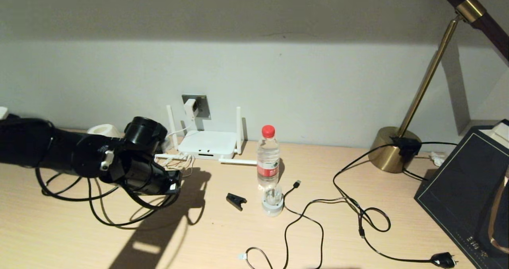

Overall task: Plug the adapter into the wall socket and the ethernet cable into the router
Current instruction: Hand it to the other hand

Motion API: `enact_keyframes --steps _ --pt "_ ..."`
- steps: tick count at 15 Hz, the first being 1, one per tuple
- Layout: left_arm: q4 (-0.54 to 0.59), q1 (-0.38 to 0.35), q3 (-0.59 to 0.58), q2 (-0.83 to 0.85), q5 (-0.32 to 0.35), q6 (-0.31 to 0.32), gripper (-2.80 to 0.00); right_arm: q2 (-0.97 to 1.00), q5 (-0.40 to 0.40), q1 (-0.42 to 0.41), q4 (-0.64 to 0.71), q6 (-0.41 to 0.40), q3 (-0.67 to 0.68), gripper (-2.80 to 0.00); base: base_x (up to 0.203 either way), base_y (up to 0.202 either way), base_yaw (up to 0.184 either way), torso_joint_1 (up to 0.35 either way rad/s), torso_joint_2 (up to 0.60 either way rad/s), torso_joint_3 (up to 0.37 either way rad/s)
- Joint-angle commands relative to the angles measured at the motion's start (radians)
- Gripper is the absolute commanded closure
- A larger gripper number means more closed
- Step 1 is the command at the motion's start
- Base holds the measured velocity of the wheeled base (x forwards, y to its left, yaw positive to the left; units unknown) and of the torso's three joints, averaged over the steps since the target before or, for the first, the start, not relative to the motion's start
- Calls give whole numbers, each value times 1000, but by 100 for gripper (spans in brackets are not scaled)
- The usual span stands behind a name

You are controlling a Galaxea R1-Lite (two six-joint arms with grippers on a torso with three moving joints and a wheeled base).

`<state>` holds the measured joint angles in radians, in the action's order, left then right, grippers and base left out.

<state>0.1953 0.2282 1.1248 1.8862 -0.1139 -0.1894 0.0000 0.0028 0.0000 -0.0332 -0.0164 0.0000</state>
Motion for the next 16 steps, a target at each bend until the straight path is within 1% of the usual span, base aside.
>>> enact_keyframes --steps 1,3,8,10,12,16 --pt "-4 -6 15 46 2 -1 0 0 0 0 -1 0 9 0 0 0 0 0 0 0" --pt "-6 -7 53 94 6 -2 0 0 0 0 -1 0 9 0 0 0 0 0 0 0" --pt "-3 -7 214 234 7 -1 0 0 0 0 -1 0 9 0 0 0 0 0 0 0" --pt "-4 -7 263 275 7 15 0 0 0 0 -1 0 9 0 0 0 0 0 0 0" --pt "0 -10 321 308 7 30 0 0 0 0 -1 0 9 0 0 0 0 0 0 0" --pt "6 -10 403 354 5 34 0 0 0 0 -1 0 9 0 0 0 0 0 0 0"
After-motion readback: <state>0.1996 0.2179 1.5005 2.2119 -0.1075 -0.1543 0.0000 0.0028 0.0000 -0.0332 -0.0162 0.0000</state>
